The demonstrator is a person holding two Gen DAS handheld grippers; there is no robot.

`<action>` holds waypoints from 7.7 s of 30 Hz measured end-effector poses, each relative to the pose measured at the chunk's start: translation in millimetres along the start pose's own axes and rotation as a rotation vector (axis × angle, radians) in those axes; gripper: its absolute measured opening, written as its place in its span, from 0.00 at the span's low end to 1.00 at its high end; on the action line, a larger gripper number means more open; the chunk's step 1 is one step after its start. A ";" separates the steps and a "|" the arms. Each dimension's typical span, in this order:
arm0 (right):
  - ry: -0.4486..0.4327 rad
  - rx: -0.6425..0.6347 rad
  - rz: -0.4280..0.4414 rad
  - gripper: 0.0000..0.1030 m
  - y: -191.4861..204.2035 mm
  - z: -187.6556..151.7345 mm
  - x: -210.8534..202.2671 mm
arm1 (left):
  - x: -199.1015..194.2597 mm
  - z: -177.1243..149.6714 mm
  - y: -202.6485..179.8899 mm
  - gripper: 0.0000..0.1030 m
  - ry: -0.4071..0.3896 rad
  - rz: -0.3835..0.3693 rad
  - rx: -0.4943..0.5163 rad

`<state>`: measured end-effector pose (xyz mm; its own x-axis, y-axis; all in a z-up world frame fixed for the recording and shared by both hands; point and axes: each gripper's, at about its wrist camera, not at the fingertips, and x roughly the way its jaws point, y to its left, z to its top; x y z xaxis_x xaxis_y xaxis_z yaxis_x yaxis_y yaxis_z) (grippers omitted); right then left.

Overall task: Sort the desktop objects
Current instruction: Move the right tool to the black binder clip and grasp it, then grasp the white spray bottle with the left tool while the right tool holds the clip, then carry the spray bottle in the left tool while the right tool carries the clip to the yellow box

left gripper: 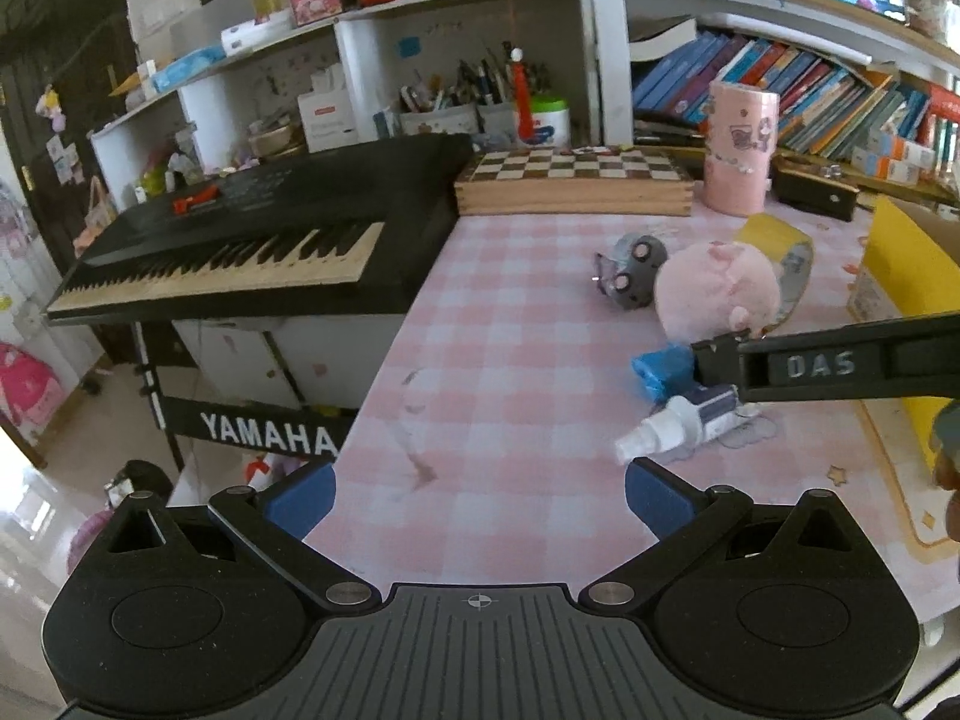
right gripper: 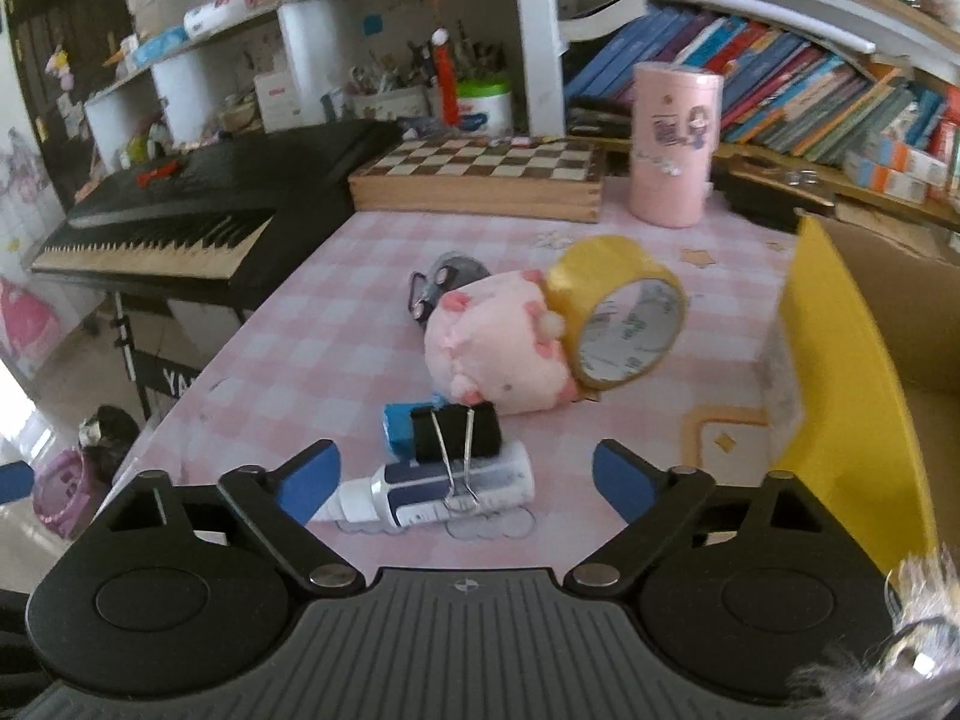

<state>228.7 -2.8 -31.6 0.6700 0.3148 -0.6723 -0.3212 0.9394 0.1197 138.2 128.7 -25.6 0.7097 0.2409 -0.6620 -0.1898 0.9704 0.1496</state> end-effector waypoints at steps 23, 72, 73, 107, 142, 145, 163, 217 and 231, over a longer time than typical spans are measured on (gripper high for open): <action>0.002 -0.010 0.076 0.39 -32.6 18.9 24.9 | 46.8 23.9 -32.6 1.00 0.084 -0.145 0.124; -0.099 0.158 -0.027 0.39 -45.2 -32.3 -112.7 | -0.6 24.2 -55.8 0.30 0.015 -0.580 0.075; -0.102 0.158 -0.029 0.39 -43.9 -34.2 -115.9 | -7.3 22.8 -54.0 0.30 0.009 -0.586 0.069; -0.100 0.193 -0.115 0.39 -12.4 -140.8 -233.2 | -137.7 -59.4 -50.1 0.30 -0.047 -0.732 0.104; -0.083 0.348 -0.304 0.39 -55.8 -172.0 -269.6 | -146.8 -61.3 -120.5 0.30 -0.025 -0.935 0.290; -0.086 0.358 -0.309 0.39 -55.8 -175.5 -272.4 | -148.9 -62.5 -121.6 0.30 -0.029 -0.938 0.298; -0.102 0.378 -0.315 0.39 -69.9 -177.6 -276.9 | -149.0 -56.6 -139.0 0.30 -0.051 -0.936 0.325; 0.090 -0.469 -0.089 0.39 -278.3 25.6 -53.9 | 26.9 111.0 -318.1 0.30 -0.017 -0.592 0.267; 0.280 -0.791 -0.044 0.39 -263.4 4.0 -3.7 | 41.9 108.8 -335.2 0.31 0.090 -0.549 0.345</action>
<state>313.6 -250.9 -57.7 0.5357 0.1369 -0.8332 -0.7431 0.5451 -0.3882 305.4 -184.3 -23.5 0.5790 -0.2797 -0.7658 0.4235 0.9058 -0.0106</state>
